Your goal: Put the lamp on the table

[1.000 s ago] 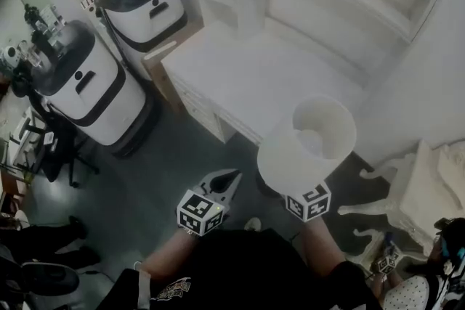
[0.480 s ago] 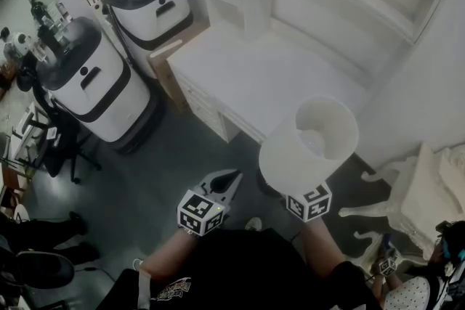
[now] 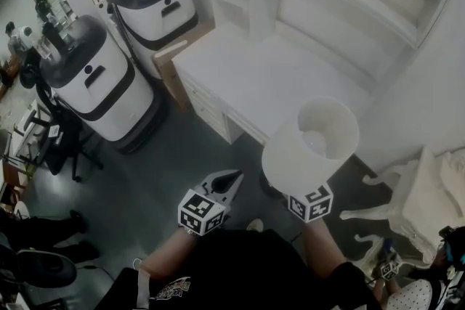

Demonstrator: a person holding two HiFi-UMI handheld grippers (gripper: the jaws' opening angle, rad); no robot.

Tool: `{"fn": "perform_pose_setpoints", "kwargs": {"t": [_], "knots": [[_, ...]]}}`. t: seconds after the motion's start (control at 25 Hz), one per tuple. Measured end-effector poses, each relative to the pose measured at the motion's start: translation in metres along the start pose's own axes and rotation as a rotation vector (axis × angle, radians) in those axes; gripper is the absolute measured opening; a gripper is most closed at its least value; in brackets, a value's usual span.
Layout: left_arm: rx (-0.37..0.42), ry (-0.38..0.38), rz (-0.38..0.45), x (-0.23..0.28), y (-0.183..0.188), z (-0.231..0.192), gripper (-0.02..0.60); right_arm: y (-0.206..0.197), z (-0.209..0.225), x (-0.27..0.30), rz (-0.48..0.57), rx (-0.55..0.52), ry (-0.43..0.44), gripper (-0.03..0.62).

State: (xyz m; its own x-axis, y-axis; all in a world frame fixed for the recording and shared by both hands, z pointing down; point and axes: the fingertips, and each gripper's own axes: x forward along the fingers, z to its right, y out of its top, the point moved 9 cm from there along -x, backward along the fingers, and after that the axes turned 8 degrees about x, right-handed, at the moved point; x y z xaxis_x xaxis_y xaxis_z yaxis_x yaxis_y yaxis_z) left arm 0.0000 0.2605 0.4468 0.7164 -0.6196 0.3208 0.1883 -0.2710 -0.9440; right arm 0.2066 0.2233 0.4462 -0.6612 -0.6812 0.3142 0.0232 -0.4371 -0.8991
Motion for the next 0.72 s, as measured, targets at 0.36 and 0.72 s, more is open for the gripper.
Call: {"fn": "perform_pose_setpoints", "kwargs": {"t": [0.36, 0.72], "knots": [[0.0, -0.028, -0.01, -0.005, 0.0, -0.012, 0.006, 0.001, -0.007, 0.009, 0.007, 0.019, -0.013, 0.084], [-0.004, -0.059, -0.012, -0.008, 0.0, -0.031, 0.006, 0.003, -0.013, 0.023, 0.017, 0.036, -0.038, 0.083]]}}
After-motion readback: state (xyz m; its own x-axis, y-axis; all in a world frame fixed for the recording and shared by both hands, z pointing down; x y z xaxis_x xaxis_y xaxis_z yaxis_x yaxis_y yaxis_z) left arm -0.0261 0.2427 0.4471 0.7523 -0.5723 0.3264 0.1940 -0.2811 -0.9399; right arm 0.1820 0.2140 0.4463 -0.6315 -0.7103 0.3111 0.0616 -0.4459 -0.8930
